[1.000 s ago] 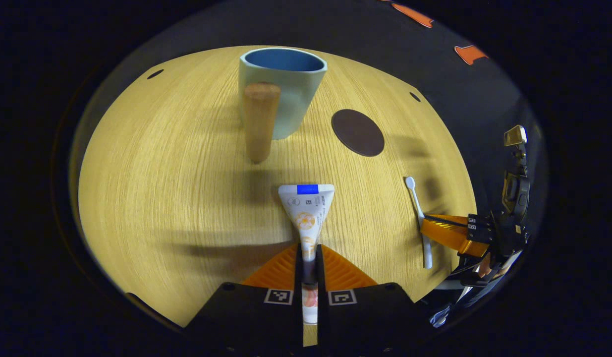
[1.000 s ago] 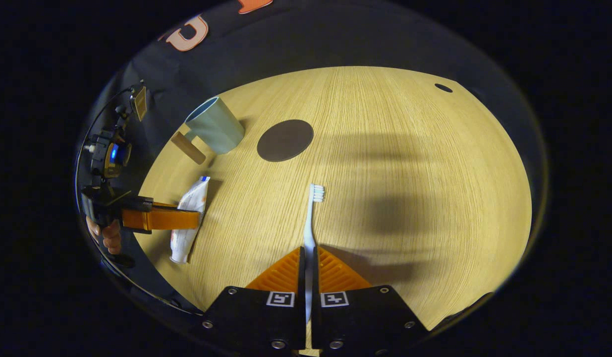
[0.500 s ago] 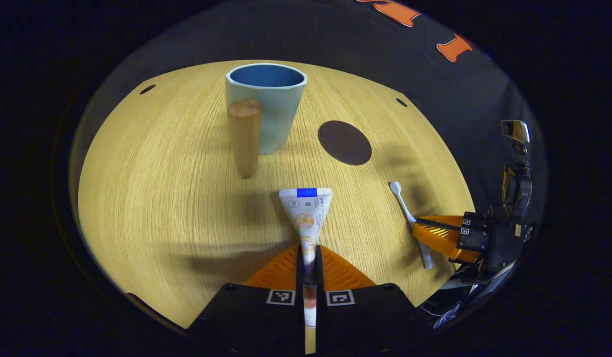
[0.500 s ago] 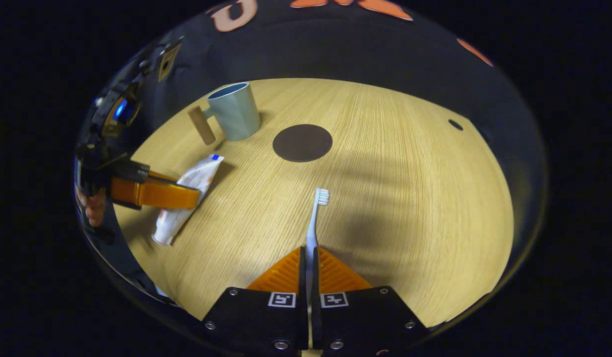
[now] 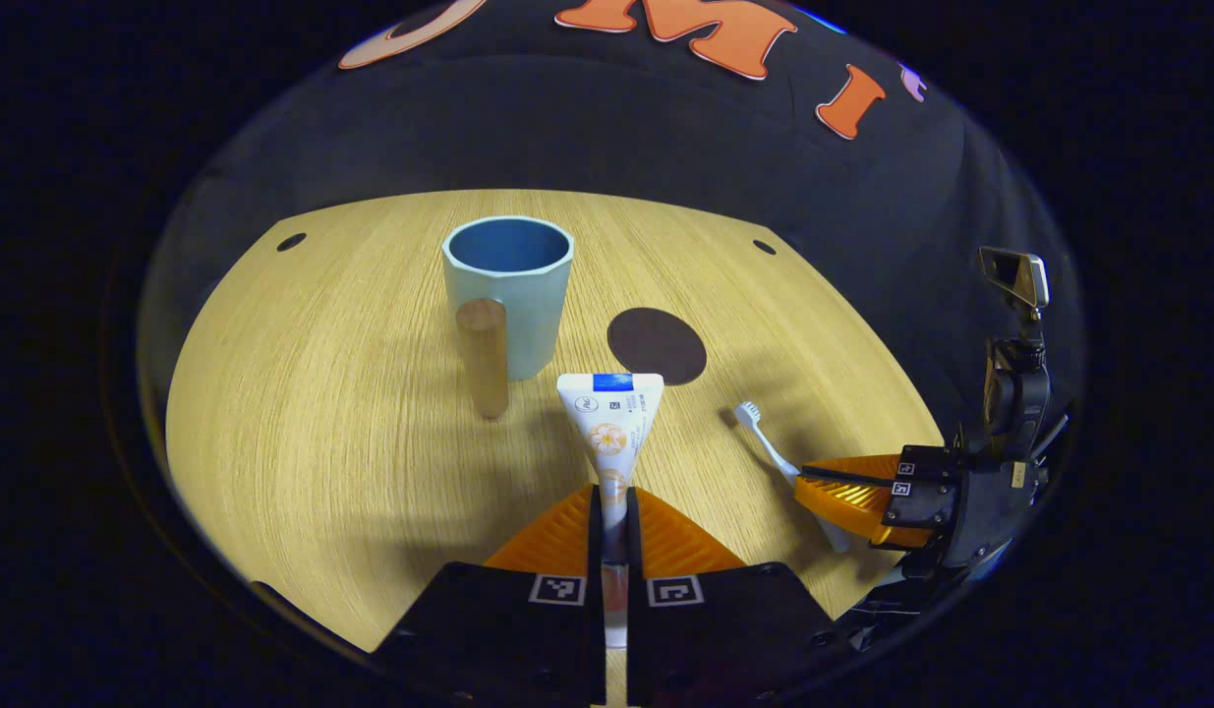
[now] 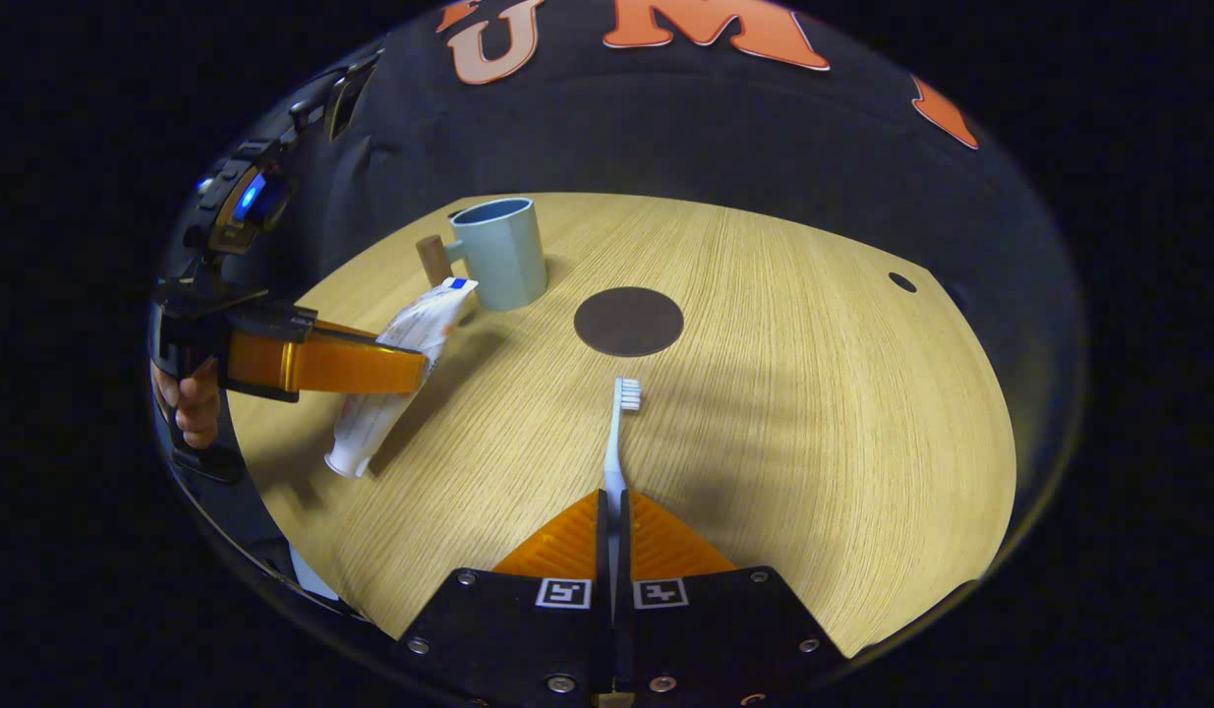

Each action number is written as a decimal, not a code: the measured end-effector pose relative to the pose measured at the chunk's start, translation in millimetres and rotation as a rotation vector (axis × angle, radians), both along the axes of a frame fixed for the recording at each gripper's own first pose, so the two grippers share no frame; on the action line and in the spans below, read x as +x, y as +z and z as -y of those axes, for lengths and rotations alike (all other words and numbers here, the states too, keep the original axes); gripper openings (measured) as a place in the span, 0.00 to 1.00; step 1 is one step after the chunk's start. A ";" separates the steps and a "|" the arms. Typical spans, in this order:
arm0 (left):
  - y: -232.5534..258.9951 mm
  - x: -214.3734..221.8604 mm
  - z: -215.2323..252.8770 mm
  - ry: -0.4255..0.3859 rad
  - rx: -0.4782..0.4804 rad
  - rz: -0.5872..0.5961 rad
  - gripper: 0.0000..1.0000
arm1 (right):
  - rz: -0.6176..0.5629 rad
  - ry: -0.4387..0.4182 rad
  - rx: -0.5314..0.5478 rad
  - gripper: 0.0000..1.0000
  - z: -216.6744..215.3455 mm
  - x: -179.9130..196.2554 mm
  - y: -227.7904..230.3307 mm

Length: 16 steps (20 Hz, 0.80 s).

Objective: Put the toothbrush and toothpaste on the desktop into the cup, then pick up the cup and place it on the coaster on the desktop.

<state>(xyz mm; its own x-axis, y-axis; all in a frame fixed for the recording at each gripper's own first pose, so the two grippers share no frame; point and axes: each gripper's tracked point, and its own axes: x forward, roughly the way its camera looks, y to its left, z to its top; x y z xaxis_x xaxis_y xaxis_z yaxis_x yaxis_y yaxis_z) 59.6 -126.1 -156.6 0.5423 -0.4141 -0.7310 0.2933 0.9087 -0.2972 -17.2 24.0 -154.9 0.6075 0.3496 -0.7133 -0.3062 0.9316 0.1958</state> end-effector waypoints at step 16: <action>67.7 31.7 -15.4 0.131 -0.165 0.351 0.08 | 0.336 -0.053 0.239 0.02 11.1 0.6 55.6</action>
<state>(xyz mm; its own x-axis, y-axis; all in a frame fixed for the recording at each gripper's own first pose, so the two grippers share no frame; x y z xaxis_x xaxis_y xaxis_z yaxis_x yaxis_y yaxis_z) 91.3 -110.7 -88.8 0.8028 -0.4214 -0.4218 0.2880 0.8935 -0.3446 -16.6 12.9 -99.3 0.8142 0.4435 -0.3748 -0.3428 0.8881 0.3061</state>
